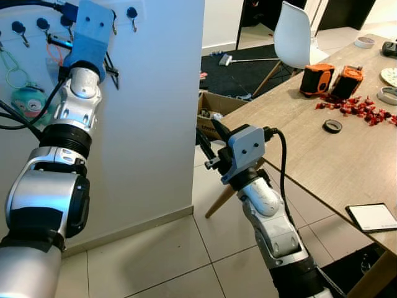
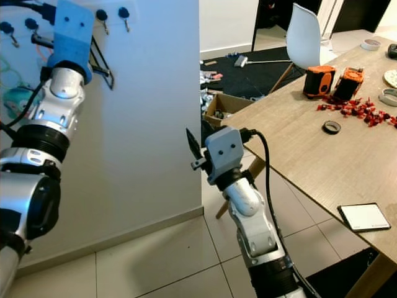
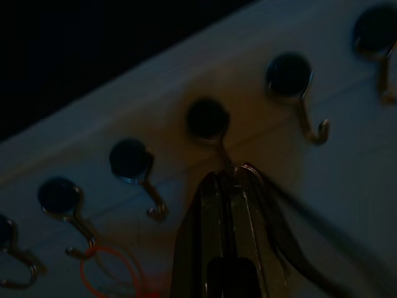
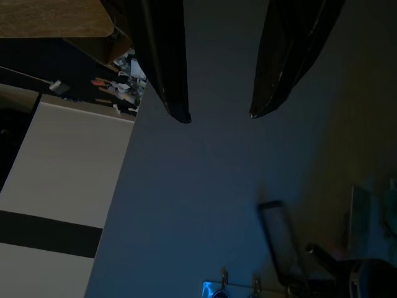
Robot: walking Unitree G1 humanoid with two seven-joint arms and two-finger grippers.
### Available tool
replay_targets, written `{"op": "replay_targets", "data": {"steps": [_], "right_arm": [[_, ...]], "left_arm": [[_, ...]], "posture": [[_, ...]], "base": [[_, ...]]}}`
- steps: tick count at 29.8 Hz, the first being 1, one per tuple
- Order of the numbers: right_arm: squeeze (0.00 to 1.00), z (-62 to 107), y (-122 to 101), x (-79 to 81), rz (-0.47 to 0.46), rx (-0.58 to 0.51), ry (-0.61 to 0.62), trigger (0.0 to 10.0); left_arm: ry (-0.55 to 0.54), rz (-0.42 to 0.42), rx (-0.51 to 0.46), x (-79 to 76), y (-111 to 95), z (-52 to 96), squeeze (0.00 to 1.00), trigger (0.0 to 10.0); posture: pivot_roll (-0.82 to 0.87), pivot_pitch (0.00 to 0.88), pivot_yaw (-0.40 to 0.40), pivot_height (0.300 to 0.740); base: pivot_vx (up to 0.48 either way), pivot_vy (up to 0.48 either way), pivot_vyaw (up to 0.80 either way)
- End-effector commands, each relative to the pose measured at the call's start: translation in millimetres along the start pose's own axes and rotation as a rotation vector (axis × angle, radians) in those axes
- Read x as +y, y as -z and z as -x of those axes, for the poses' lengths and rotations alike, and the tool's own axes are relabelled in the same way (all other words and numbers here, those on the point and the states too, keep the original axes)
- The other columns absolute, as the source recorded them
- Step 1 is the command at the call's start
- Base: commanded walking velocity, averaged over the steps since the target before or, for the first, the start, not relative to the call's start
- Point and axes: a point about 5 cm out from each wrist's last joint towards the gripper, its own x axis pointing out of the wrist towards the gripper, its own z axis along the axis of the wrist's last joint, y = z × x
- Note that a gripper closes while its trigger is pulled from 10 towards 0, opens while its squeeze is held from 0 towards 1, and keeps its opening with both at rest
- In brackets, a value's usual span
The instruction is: Hang keys on a hook
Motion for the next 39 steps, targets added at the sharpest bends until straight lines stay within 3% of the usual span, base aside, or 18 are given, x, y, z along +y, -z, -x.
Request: {"op": "replay_targets", "data": {"steps": [1, 11, 19, 24, 31, 36, 39], "right_arm": [[0.00, 2.4, 0.2, 1.5, -0.001, -0.001, -0.006, 10.0], [0.00, 1.8, -0.1, 2.2, -0.004, -0.001, -0.007, 10.0], [0.00, 1.4, 0.3, 2.5, -0.005, 0.000, -0.010, 10.0], [0.00, 1.2, 0.6, 2.3, -0.005, 0.001, -0.010, 10.0], [0.00, 0.8, 0.6, 2.5, -0.004, 0.000, -0.009, 10.0], [0.00, 1.7, 0.5, 1.6, -0.002, 0.001, -0.003, 10.0], [0.00, 3.2, 0.7, 0.6, 0.002, 0.004, 0.002, 10.0]], "left_arm": [[-0.038, -0.029, 0.000, 14.5, -1.7, -3.2, 0.00, 10.0], [-0.049, -0.032, 0.006, 17.2, 0.3, -3.5, 0.00, 10.0], [-0.062, 0.008, -0.089, 20.5, -26.1, -8.5, 0.00, 10.0], [-0.054, 0.011, -0.099, 19.1, -29.9, -9.0, 0.00, 10.0], [-0.013, -0.034, -0.060, 6.3, -18.9, -6.5, 0.00, 10.0], [-0.009, -0.071, -0.036, 5.7, -11.6, -5.3, 0.00, 10.0], [0.084, -0.007, -0.016, 3.4, -0.9, -2.1, 0.00, 10.0]], "posture": [[0.01, 0.220, 0.052, 0.740], [0.01, 0.225, 0.051, 0.740], [0.01, 0.227, 0.048, 0.740], [0.01, 0.225, 0.049, 0.740], [0.01, 0.224, 0.052, 0.740], [0.00, 0.224, 0.056, 0.740], [0.00, 0.224, 0.060, 0.740]], "base": [[0.000, 0.000, 0.00], [0.000, 0.000, 0.00], [0.000, 0.000, 0.00], [0.000, 0.000, 0.00], [0.000, 0.000, 0.00], [0.000, 0.000, 0.00], [0.000, 0.000, 0.00]]}}
